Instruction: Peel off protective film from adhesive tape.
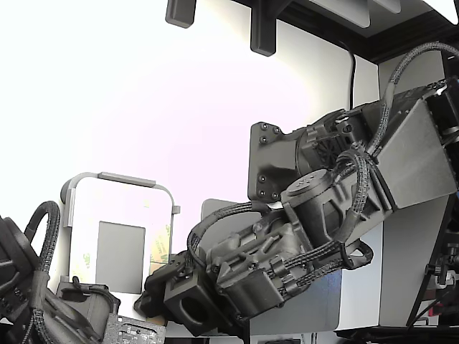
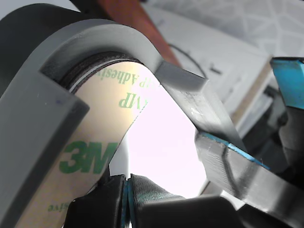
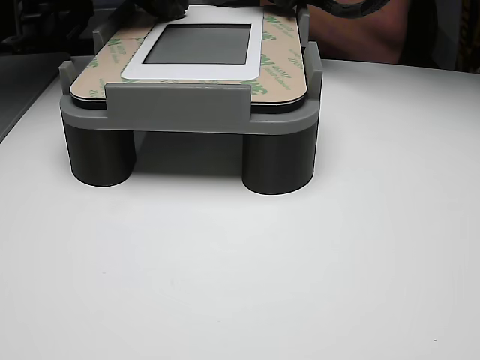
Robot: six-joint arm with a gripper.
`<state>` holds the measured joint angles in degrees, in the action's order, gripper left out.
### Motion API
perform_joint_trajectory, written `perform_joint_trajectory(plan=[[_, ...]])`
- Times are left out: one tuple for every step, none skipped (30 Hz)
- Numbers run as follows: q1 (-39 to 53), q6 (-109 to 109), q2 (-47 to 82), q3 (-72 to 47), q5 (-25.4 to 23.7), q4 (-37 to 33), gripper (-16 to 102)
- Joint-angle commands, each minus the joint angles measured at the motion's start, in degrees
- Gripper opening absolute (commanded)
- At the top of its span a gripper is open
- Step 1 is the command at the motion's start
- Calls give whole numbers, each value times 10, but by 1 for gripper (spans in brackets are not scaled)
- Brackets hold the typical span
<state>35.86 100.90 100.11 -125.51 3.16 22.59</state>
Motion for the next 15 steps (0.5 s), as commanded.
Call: perform_joint_trajectory(plan=[[1,-2,8,18,4,-1,-9],[2,-2,7,18,4,-2,-9],[3,-3,7,18,4,-3,-9],[4,-4,5,19,3,-3,-9],[5,-4,4,22,2,-3,-9],[5,-4,3,24,2,-2,-9],[6,-4,2,25,1,-1,-9],[7,-4,0,27,0,-1,-9],[8,-5,-1,28,0,0,-9],[9,-5,-2,29,-1,0,-9],[10,-5,-3,30,-1,0,-9],[11,-6,-4,32,-1,0,-9],[11,-6,-4,32,-1,0,-9],[11,-7,-4,33,-1,0,-9],[11,-7,-5,33,-1,0,-9]])
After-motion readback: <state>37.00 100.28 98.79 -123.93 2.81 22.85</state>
